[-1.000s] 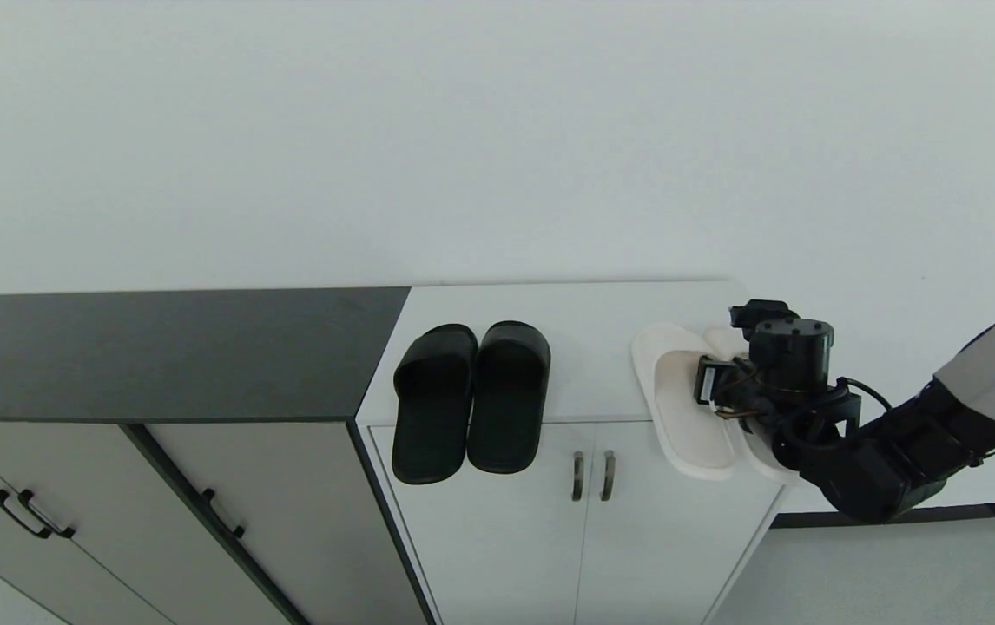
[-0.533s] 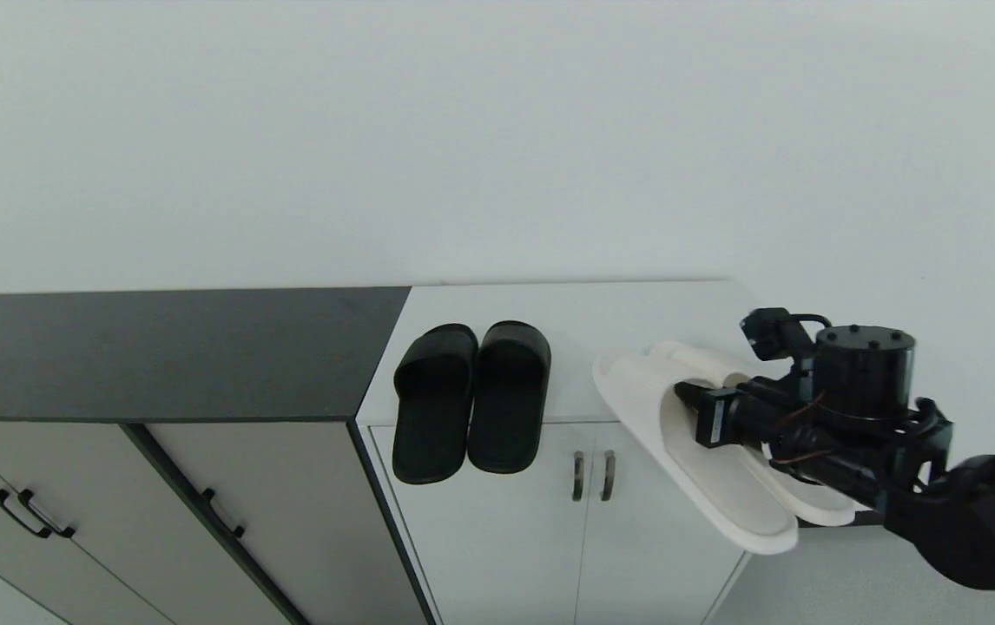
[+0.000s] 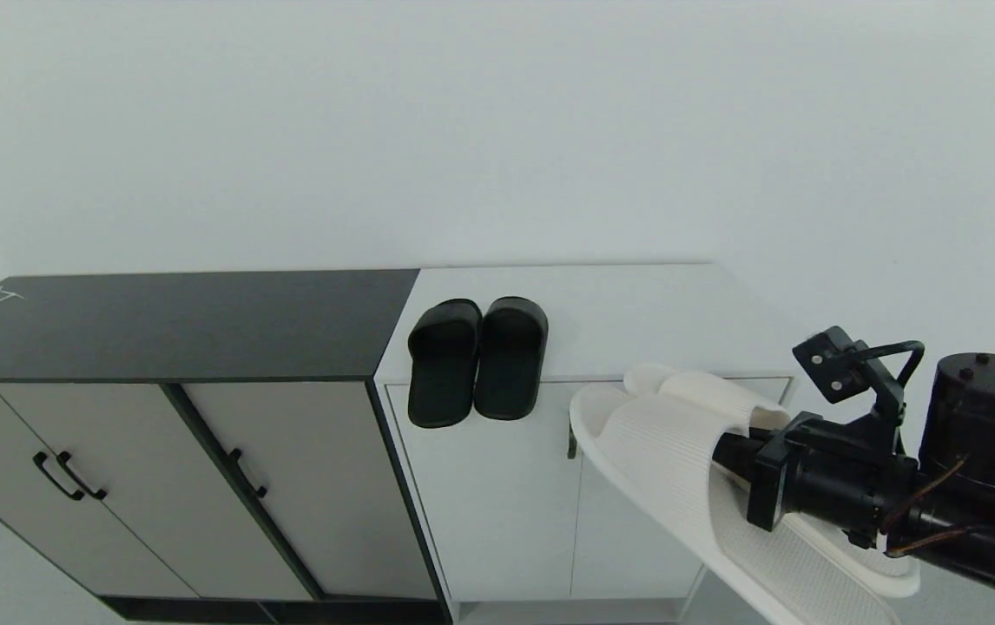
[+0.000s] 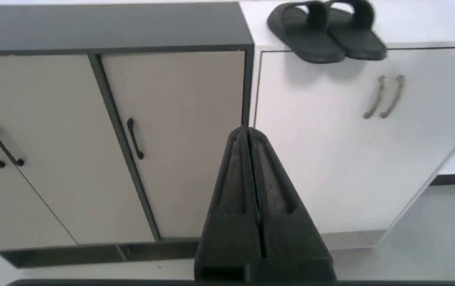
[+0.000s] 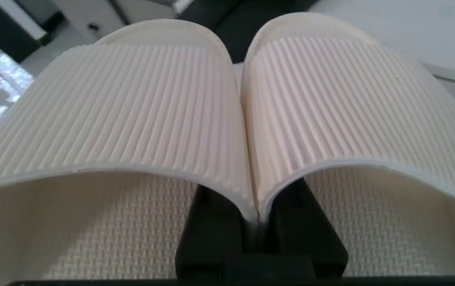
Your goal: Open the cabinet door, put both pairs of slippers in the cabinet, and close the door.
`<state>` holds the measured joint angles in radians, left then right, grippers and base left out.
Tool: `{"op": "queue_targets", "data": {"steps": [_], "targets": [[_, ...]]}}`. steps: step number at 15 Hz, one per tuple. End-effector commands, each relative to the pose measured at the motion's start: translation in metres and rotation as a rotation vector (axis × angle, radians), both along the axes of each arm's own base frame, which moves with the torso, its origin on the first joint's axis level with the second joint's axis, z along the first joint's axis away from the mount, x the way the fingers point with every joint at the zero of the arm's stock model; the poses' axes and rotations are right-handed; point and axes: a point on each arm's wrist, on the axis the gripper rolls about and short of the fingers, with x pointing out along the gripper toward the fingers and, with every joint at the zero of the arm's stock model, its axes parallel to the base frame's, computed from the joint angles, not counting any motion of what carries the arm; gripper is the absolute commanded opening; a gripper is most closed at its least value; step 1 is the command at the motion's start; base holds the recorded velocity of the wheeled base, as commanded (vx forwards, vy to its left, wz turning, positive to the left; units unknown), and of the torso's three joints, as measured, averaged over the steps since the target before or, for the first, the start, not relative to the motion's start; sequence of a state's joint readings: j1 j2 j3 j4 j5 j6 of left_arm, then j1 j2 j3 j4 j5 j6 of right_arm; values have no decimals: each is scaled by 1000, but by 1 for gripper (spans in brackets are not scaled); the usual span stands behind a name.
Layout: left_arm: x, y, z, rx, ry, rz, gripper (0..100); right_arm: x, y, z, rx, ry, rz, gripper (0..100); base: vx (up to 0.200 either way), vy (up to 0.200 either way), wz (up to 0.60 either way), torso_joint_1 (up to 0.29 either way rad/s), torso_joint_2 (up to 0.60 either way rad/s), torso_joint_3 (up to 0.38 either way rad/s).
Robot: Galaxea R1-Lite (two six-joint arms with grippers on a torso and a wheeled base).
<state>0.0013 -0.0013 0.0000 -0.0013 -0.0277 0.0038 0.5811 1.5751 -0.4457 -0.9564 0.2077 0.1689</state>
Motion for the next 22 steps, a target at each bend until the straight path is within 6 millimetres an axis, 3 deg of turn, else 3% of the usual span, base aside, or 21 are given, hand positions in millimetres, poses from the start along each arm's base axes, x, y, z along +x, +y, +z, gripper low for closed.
{"op": "queue_targets", "data": {"steps": [1,22], "targets": [[0,0,0,1,1,-1,0,-6,-2,3,10,-9,27,0,0,200,0,-12,-2,12],[0,0,0,-1,1,-1,0,-10,-3,-7,-54,-19,46,0,0,200,0,4,3,3]]}}
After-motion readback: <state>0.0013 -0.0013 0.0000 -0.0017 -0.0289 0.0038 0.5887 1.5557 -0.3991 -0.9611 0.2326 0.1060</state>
